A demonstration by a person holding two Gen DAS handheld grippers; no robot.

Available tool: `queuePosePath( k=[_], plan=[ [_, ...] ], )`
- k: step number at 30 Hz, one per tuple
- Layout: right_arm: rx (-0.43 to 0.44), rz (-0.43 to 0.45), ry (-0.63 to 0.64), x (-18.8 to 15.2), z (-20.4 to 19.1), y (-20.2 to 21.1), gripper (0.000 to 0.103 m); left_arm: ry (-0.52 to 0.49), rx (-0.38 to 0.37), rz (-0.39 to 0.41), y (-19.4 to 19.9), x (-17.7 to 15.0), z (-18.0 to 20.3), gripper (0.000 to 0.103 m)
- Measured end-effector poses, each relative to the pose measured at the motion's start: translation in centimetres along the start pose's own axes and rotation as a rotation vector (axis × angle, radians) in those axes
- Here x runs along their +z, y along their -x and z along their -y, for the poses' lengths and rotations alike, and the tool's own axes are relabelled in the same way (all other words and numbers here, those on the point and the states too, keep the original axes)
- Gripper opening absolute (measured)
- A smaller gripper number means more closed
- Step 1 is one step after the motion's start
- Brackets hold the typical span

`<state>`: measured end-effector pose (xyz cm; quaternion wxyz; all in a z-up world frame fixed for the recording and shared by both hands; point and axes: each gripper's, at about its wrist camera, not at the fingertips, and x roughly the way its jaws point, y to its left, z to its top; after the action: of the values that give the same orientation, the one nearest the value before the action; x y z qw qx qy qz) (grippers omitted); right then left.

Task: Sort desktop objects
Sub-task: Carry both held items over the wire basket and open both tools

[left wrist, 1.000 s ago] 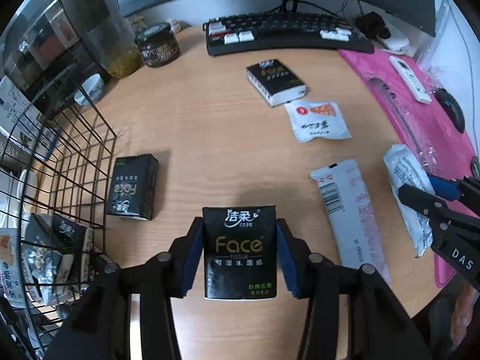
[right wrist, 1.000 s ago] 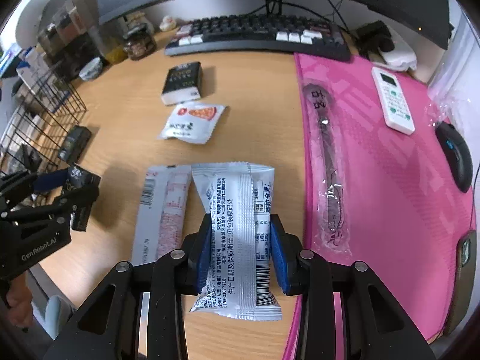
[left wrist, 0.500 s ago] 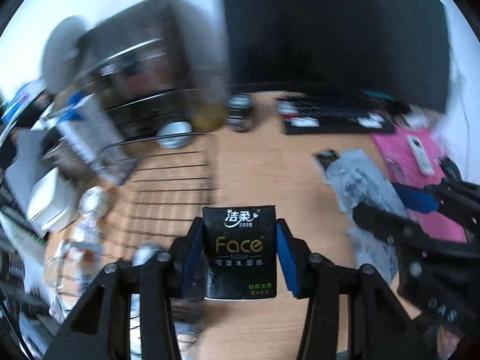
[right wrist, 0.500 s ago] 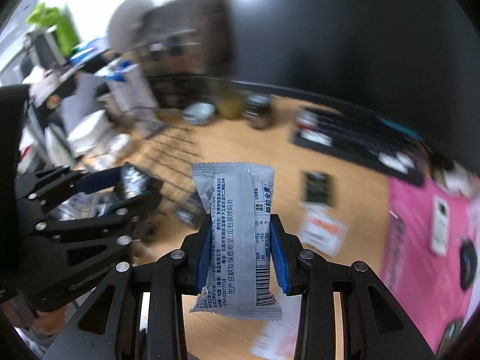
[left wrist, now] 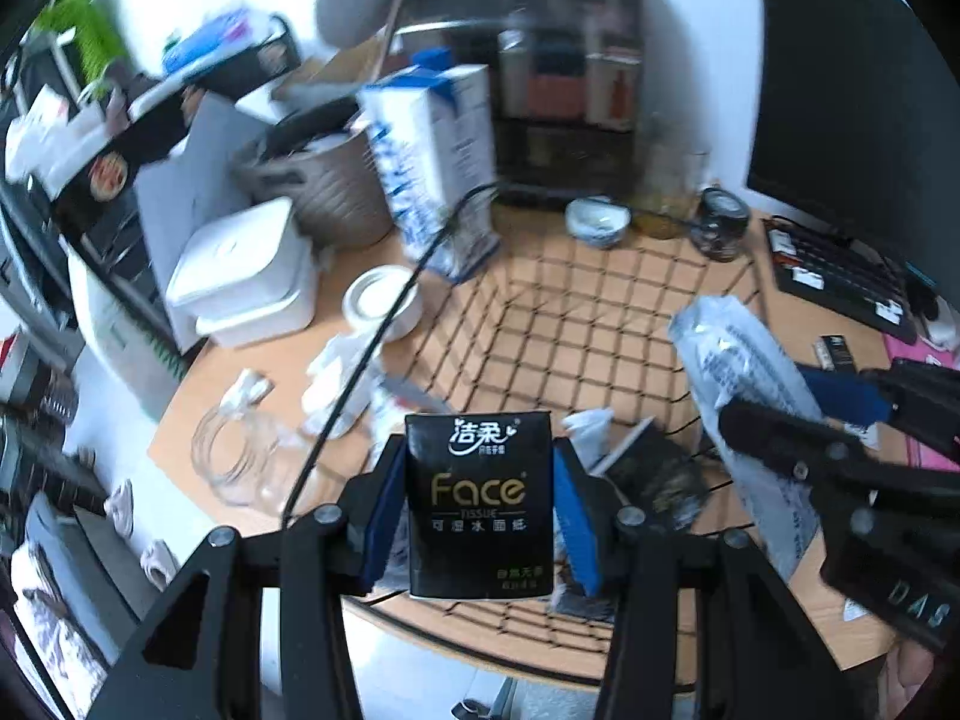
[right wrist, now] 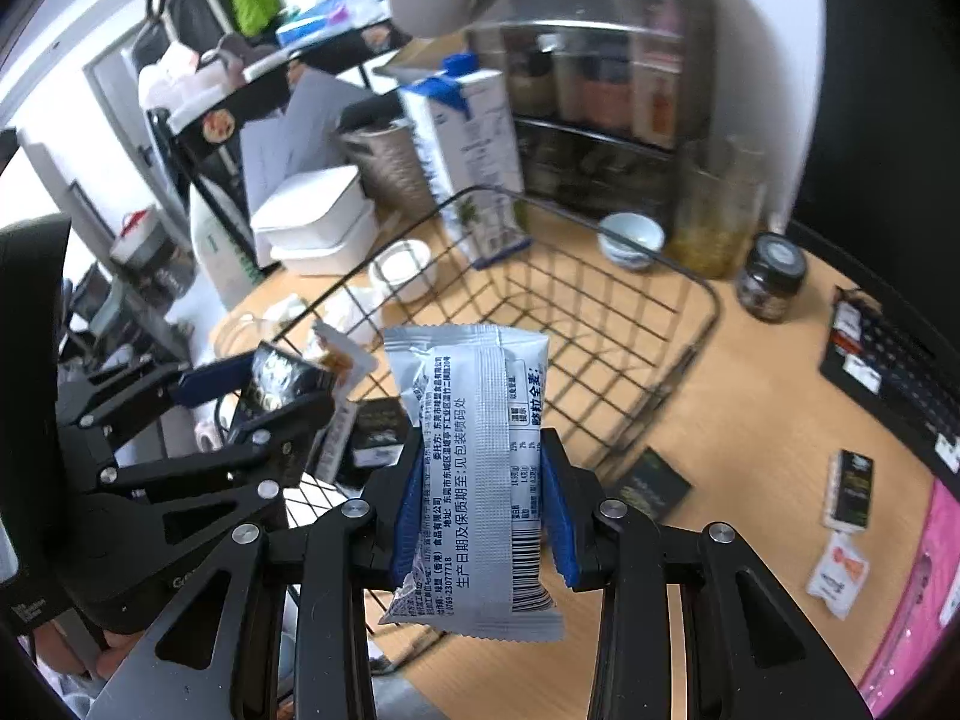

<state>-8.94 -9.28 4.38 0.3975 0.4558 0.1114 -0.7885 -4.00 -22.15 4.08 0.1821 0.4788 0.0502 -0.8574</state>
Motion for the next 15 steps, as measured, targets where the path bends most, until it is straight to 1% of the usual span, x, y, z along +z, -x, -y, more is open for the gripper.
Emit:
queuePosePath(
  k=[4, 8, 10, 12, 13, 15],
  plan=[
    [0.010, -0.046, 0.022, 0.4, -1.4, -2.7, 0.036, 0.017, 0.007, -0.020, -0.8, -0.8, -1.0, 0.052],
    [0.017, -0.073, 0.034, 0.2, -1.9, -4.2, 0.036, 0.028, -0.009, -0.040, -1.6, -1.5, -1.4, 0.052],
    [0.014, -0.082, 0.037, 0.2, -2.1, -4.7, 0.036, 0.030, -0.012, -0.044, -1.8, -1.7, -1.4, 0.052],
    [0.018, -0.070, 0.036, 0.3, -2.0, -4.6, 0.037, 0.022, -0.001, -0.042, -1.9, -1.8, -1.3, 0.055],
    [0.016, -0.068, 0.033, 0.3, -2.0, -4.5, 0.038, 0.023, 0.001, -0.042, -1.8, -1.8, -1.4, 0.057],
    [0.036, -0.061, 0.022, 0.3, -1.7, -4.1, 0.042, 0.026, -0.006, -0.042, -1.7, -1.9, -1.4, 0.057]
  ],
)
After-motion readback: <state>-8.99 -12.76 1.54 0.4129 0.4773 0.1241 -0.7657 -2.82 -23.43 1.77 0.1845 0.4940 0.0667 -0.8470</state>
